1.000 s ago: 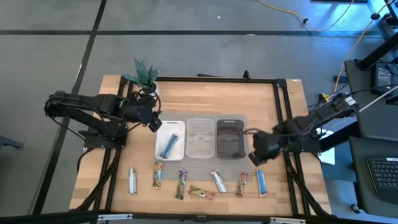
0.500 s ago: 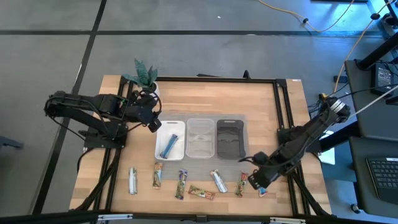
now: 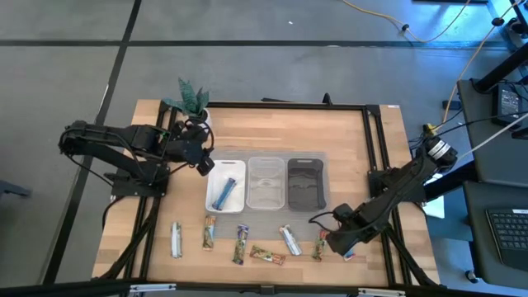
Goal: Pick and place Granola Bars by type
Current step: Put the right red granola bar into the black bin
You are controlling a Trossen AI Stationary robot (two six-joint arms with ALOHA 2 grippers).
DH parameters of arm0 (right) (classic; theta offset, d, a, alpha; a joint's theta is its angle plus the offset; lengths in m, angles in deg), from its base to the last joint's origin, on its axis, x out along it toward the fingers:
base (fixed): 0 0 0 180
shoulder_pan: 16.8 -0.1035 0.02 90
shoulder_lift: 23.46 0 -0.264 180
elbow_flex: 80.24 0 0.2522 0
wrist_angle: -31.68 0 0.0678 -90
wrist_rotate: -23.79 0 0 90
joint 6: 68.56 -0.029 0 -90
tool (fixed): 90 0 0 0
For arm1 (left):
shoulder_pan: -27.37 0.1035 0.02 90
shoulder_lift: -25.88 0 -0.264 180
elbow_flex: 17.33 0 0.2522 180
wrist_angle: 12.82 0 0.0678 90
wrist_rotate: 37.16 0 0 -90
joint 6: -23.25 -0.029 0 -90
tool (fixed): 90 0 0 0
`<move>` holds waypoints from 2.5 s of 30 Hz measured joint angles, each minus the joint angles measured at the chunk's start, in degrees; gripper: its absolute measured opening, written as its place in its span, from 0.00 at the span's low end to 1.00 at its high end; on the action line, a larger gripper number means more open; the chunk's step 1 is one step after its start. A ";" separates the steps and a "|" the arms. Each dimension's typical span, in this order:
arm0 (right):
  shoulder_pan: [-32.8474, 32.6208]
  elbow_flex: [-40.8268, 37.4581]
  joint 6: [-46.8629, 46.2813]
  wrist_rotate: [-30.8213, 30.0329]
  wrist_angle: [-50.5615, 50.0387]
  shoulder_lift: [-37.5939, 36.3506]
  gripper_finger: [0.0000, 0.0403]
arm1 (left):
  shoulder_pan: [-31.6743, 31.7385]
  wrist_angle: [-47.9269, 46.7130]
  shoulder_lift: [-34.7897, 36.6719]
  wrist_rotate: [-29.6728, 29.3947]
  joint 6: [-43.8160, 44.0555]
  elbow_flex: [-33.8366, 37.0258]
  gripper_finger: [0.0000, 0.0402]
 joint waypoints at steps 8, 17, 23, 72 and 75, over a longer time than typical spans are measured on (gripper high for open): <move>-1.44 -0.04 1.46 -4.41 -1.46 2.56 0.68 | -0.01 0.00 -0.20 1.71 1.37 0.00 0.44; -3.02 -3.48 -1.23 -5.81 1.52 1.70 0.66 | -0.01 0.02 -0.33 1.81 2.93 0.00 0.44; -3.04 -6.85 -1.98 -5.84 7.87 1.71 0.66 | -0.01 0.02 -0.33 4.29 3.10 0.00 0.43; -3.05 -11.42 3.58 -7.06 25.69 -9.93 0.29 | -0.01 0.31 -0.35 3.04 3.10 0.00 0.44; -3.05 -10.69 8.19 -14.62 28.44 -15.47 0.29 | -0.01 0.42 -0.33 3.03 3.10 0.00 0.44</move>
